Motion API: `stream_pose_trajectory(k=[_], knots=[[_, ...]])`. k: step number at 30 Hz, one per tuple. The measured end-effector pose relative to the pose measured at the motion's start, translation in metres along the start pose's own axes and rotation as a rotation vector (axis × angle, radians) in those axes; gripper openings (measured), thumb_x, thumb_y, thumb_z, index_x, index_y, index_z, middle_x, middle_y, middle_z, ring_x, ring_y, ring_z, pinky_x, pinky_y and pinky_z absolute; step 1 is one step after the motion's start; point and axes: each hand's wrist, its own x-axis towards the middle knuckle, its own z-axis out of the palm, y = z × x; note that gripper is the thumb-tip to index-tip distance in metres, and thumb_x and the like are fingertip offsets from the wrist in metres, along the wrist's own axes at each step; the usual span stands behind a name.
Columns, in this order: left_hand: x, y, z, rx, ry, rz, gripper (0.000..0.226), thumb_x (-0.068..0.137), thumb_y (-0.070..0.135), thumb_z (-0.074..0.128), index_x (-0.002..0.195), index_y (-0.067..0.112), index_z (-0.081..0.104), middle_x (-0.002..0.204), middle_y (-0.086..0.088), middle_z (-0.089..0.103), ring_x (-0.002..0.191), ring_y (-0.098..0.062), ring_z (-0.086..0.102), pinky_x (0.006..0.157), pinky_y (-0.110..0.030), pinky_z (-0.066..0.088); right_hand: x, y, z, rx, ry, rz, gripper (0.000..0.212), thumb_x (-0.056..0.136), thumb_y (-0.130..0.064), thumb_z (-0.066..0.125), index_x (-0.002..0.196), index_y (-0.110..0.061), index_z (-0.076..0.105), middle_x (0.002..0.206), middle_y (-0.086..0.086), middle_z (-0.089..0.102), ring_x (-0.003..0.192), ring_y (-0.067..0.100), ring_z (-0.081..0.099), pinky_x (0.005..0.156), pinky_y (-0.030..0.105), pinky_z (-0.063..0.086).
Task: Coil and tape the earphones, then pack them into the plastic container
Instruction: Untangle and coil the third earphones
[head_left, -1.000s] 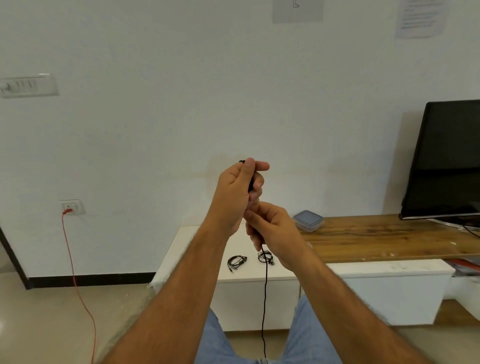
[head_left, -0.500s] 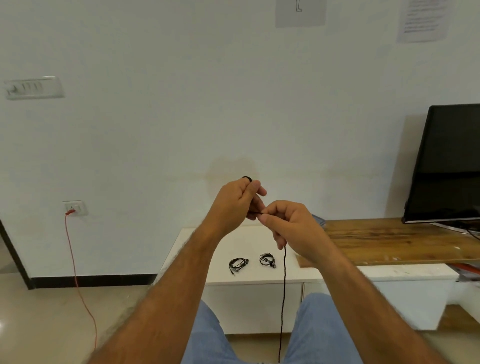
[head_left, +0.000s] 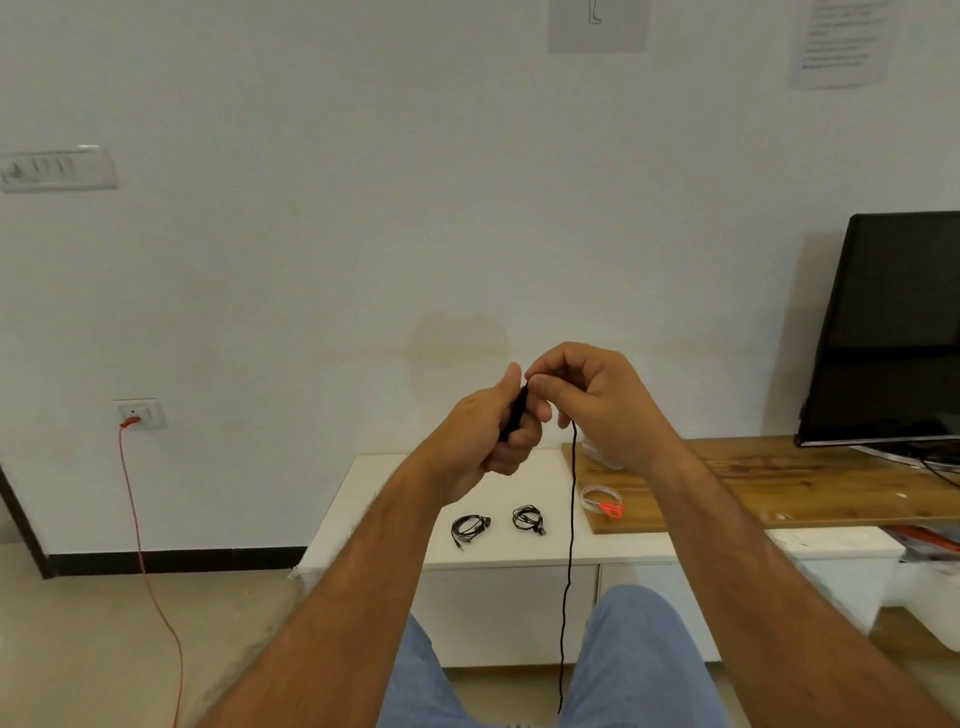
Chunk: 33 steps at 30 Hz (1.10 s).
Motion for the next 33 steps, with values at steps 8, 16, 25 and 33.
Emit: stream_pose_trajectory(k=[8, 16, 25, 33], knots=[[-0.001, 0.001, 0.002, -0.237, -0.094, -0.048, 0.049, 0.104, 0.044, 0.018, 0.083, 0.014, 0.05, 0.059, 0.002, 0.034, 0.05, -0.011, 0.022, 0.05, -0.025, 0.016, 0.008, 0.018, 0.007, 0.285, 0.092, 0.087, 0.012, 0.091, -0.002, 0.063, 0.087, -0.01, 0.071, 0.067, 0.007, 0.063, 0.062, 0.026, 0.055, 0.055, 0.031, 0.05], [0.005, 0.013, 0.0, -0.264, -0.054, 0.049, 0.027, 0.102, 0.018, 0.028, 0.083, 0.013, 0.047, 0.058, 0.003, 0.038, 0.045, -0.009, 0.028, 0.044, -0.021, 0.025, 0.002, 0.027, 0.036, 0.478, 0.056, 0.237, 0.033, 0.092, -0.002, 0.059, 0.069, -0.023, 0.069, 0.06, 0.001, 0.061, 0.062, 0.024, 0.049, 0.056, 0.032, 0.044], [0.019, 0.03, -0.018, -0.222, 0.103, 0.164, 0.025, 0.106, 0.022, 0.032, 0.1, 0.011, 0.054, 0.075, -0.002, 0.064, 0.064, -0.016, 0.061, 0.056, -0.027, 0.051, -0.006, 0.03, 0.054, 0.44, -0.02, 0.285, 0.022, 0.101, -0.012, 0.051, 0.086, -0.005, 0.066, 0.069, 0.009, 0.058, 0.051, 0.017, 0.048, 0.051, 0.03, 0.047], [0.025, 0.033, -0.025, -0.135, 0.186, 0.232, 0.031, 0.108, 0.022, 0.027, 0.106, 0.009, 0.055, 0.085, -0.005, 0.073, 0.081, -0.023, 0.072, 0.074, -0.032, 0.059, -0.018, 0.024, 0.052, 0.294, -0.157, 0.297, 0.018, 0.099, -0.013, 0.054, 0.1, -0.002, 0.069, 0.068, 0.008, 0.059, 0.053, 0.017, 0.051, 0.053, 0.03, 0.047]])
